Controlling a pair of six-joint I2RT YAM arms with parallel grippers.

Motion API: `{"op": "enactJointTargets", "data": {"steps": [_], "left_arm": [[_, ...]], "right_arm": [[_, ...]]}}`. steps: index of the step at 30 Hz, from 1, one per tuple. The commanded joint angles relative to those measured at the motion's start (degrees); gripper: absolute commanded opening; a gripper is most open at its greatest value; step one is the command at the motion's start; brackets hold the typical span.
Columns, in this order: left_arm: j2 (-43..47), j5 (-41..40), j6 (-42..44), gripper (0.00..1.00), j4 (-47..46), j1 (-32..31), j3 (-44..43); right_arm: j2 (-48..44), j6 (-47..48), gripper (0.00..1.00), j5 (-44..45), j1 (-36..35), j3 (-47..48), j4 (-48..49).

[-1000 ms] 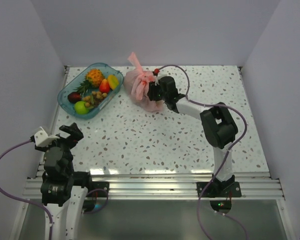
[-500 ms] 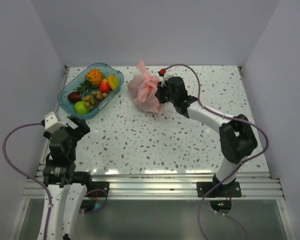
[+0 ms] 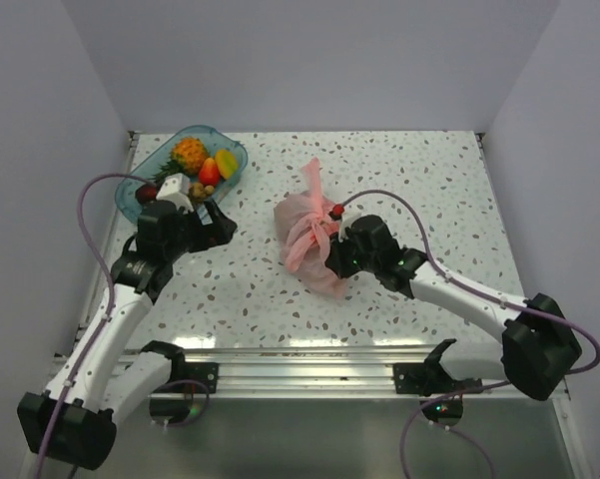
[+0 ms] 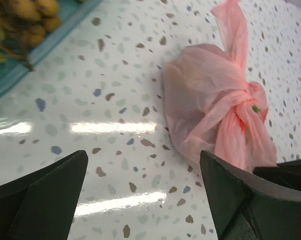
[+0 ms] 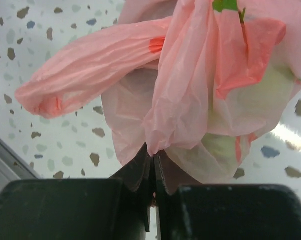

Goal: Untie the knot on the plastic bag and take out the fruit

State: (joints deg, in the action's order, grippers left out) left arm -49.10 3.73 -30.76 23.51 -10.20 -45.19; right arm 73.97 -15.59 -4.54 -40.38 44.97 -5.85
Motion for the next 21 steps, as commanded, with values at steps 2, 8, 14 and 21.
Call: {"op": "enactJointTargets", "data": {"steps": [2,8,14,21], "left_arm": [[-5.64,4.36,2.89,1.0,-6.27,-10.0,-3.76],[-14.61,0.76,10.71,1.0,-8.21,-17.92,-10.35],[-25.68,-1.0,15.29,0.96,-11.29,-20.74,-16.15],[-34.39,2.42,17.4,0.95,-12.96,-21.79,-20.89]], "right_arm": [[-7.33,-4.27,0.14,-1.18,-1.54,-3.83,-7.24],[-14.91,-1.55,0.57,3.12,-1.72,1.68,-17.52],[-10.53,0.21,0.65,4.45,-1.63,8.98,-18.94],[1.69,1.18,0.71,8.84,-1.37,17.16,-16.84]]}}
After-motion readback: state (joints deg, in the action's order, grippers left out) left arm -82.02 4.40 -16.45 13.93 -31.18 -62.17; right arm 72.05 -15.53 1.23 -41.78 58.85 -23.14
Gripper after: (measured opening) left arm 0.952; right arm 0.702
